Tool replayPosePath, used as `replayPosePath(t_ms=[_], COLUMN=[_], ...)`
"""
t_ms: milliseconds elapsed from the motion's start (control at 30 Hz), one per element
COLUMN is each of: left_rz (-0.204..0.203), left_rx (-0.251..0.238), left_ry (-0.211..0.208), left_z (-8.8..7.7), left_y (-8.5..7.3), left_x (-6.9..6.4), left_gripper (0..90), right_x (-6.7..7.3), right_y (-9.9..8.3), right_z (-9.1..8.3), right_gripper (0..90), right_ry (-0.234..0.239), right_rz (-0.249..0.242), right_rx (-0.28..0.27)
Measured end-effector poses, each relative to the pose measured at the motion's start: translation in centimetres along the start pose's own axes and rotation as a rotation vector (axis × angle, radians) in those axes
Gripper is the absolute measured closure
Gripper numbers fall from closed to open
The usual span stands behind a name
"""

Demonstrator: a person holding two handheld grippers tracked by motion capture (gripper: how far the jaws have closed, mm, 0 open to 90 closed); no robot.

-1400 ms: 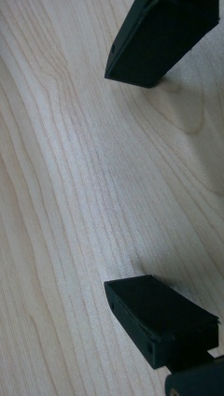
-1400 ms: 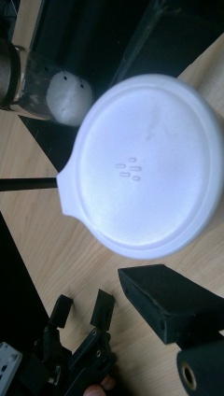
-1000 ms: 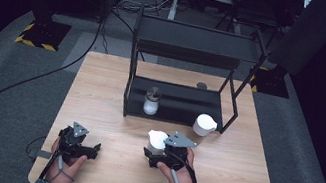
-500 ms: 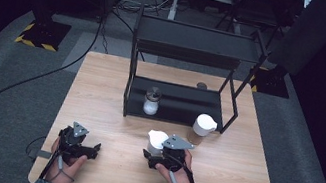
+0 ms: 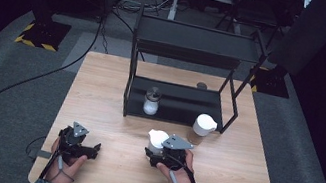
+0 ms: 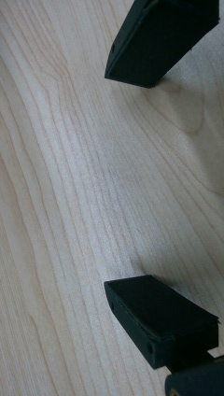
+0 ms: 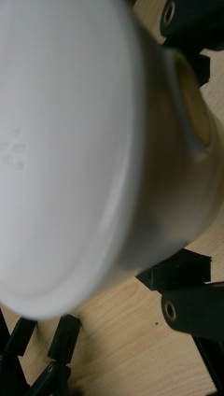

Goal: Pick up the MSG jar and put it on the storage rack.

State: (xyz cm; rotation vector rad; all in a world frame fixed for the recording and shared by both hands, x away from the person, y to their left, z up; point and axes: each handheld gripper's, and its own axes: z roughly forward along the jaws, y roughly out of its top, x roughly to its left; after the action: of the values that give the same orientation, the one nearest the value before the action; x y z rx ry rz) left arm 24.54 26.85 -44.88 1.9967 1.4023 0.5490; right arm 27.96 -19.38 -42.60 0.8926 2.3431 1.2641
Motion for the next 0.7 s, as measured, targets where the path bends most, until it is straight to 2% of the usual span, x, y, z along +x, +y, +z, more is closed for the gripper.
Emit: replayPosePath(t_ms=[700], left_rz=[0.0], left_rx=[0.0], left_ry=[0.0], left_z=[0.0], left_y=[0.0], left_x=[0.0], left_gripper=[2.4], right_x=[-1.3], right_y=[2.9], right_z=[-1.9], right_gripper=[30.3], right_ry=[-0.022], right_rz=[-0.018], right_rx=[-0.024])
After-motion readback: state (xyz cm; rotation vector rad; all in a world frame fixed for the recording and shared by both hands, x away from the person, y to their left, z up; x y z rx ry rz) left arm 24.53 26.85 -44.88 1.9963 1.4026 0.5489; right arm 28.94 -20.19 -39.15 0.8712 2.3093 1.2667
